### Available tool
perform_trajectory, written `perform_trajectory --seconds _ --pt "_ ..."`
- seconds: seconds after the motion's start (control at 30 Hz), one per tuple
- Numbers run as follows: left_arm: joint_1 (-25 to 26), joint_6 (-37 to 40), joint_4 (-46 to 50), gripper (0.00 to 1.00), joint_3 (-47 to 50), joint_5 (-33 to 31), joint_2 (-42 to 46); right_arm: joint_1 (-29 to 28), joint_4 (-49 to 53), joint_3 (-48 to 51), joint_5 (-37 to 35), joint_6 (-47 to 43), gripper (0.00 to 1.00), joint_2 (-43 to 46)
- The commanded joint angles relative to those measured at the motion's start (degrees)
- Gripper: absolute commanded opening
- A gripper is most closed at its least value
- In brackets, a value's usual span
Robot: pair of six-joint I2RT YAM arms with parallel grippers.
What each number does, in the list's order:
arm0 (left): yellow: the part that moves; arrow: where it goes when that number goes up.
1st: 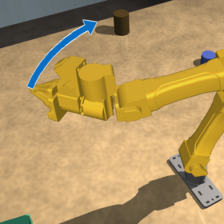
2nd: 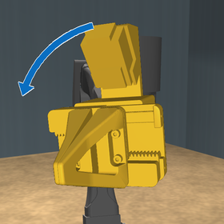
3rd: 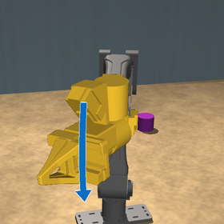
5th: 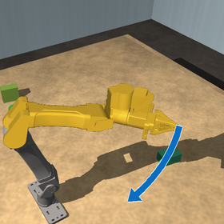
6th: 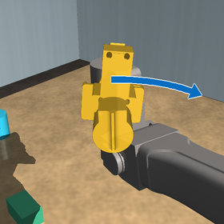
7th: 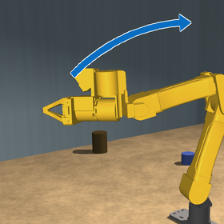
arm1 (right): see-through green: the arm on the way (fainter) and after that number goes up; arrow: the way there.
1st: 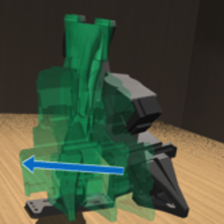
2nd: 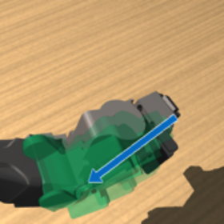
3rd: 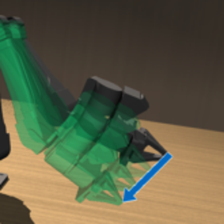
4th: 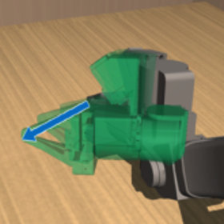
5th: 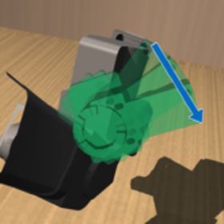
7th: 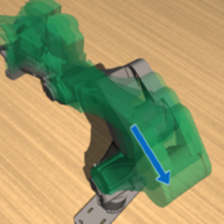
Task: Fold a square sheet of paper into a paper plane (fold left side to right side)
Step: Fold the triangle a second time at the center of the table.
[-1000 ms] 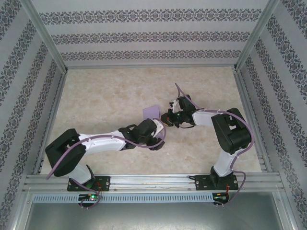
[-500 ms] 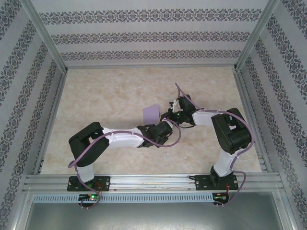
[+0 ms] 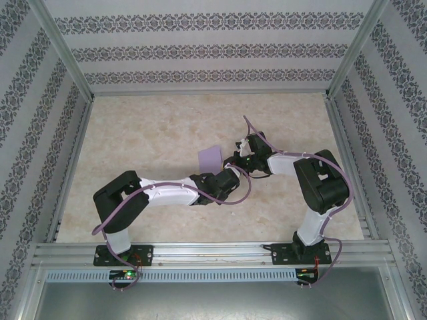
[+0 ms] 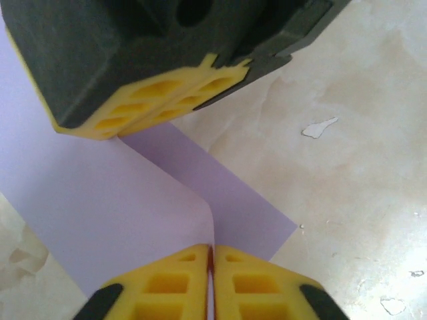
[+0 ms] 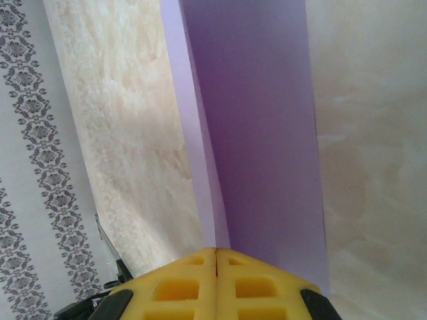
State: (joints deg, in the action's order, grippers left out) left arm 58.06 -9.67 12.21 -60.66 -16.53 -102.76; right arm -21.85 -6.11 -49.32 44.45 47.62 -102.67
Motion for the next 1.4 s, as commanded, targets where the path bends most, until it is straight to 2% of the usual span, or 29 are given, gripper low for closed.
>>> perform_trajectory --seconds 0.0,0.1,0.27,0.4,0.5,0.6,0.67,0.73,0.77,1.0,1.37 --pt "0.44 -0.87 1.43 0.04 0.39 2.20 3.15 0.74 -0.09 0.10 0.38 -2.06 0.00 0.92" --pt "-0.61 -1.61 0.83 0.00 0.84 7.16 4.34 1.68 -0.31 0.01 0.64 -3.45 0.08 2.87" --pt "-3.93 -4.86 -1.54 0.00 2.52 16.91 5.87 4.90 0.24 2.11 -0.37 -5.80 0.26 8.19" --pt "-8.31 -8.96 -5.88 0.00 5.40 27.18 7.01 7.97 1.31 6.12 -1.80 -8.06 0.32 13.20" --pt "-12.56 -13.32 -11.25 0.00 8.20 36.32 7.53 8.99 2.64 9.04 -1.92 -10.01 0.31 15.55" --pt "-16.35 -17.50 -16.72 0.00 10.82 44.17 7.08 8.67 2.63 11.84 -1.35 -10.79 0.20 16.82" --pt "-17.89 -19.07 -19.20 0.00 11.93 47.08 6.84 7.37 2.29 13.27 -1.14 -10.88 0.11 17.06" --pt "-18.93 -19.84 -19.93 0.00 12.22 48.89 6.31 5.31 2.09 14.18 -1.42 -10.79 0.01 17.06" --pt "-19.41 -20.01 -19.88 0.00 12.10 49.66 5.98 3.93 1.78 14.61 -1.80 -10.58 0.00 16.99" --pt "-20.96 -20.08 -18.12 0.00 11.14 51.57 3.82 -4.08 -0.07 16.00 -5.59 -8.21 0.00 15.45" --pt "-21.74 -19.62 -17.17 0.00 11.18 50.37 3.30 -7.42 -0.75 14.25 -7.66 -7.37 0.00 9.73"
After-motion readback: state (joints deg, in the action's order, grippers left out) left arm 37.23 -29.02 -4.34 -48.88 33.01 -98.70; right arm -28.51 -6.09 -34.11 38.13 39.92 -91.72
